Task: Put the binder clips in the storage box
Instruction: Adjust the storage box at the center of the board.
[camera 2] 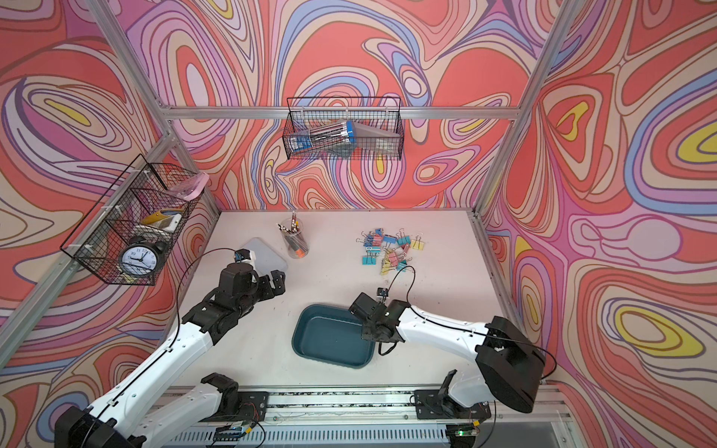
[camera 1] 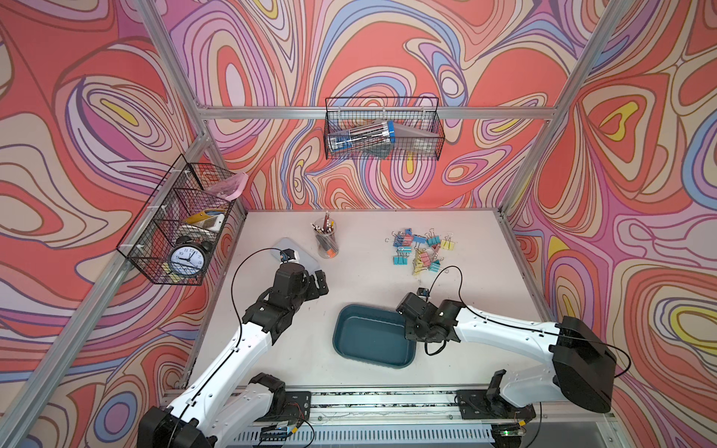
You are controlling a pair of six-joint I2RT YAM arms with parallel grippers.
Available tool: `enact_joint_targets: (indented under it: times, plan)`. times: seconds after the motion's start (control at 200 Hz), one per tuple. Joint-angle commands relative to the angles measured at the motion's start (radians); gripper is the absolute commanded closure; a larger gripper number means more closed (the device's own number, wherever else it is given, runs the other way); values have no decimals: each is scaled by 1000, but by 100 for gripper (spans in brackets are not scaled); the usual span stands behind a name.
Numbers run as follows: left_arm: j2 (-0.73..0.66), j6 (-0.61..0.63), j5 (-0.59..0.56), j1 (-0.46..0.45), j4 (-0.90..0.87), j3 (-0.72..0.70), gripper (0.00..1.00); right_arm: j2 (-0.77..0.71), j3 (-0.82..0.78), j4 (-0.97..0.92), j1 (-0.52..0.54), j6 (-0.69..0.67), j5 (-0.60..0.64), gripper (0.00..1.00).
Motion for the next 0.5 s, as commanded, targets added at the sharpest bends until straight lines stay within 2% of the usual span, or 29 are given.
enact_joint_targets:
  times: [0.0,0.125,0.315,0.431,0.496]
  plan:
    - [0,-8,2,-4,52,-22,1,-2,22,-85,-5,-61,98,89]
    - [6,12,21,-4,81,-41,1,-21,16,-89,-26,-134,116,97]
    - [46,91,66,-4,167,-76,1,-26,29,-98,-68,-240,127,98]
    - [85,138,85,-4,255,-112,1,-18,32,-95,-93,-277,124,97]
    - [111,155,88,-3,315,-134,1,-14,42,-99,-99,-284,119,89]
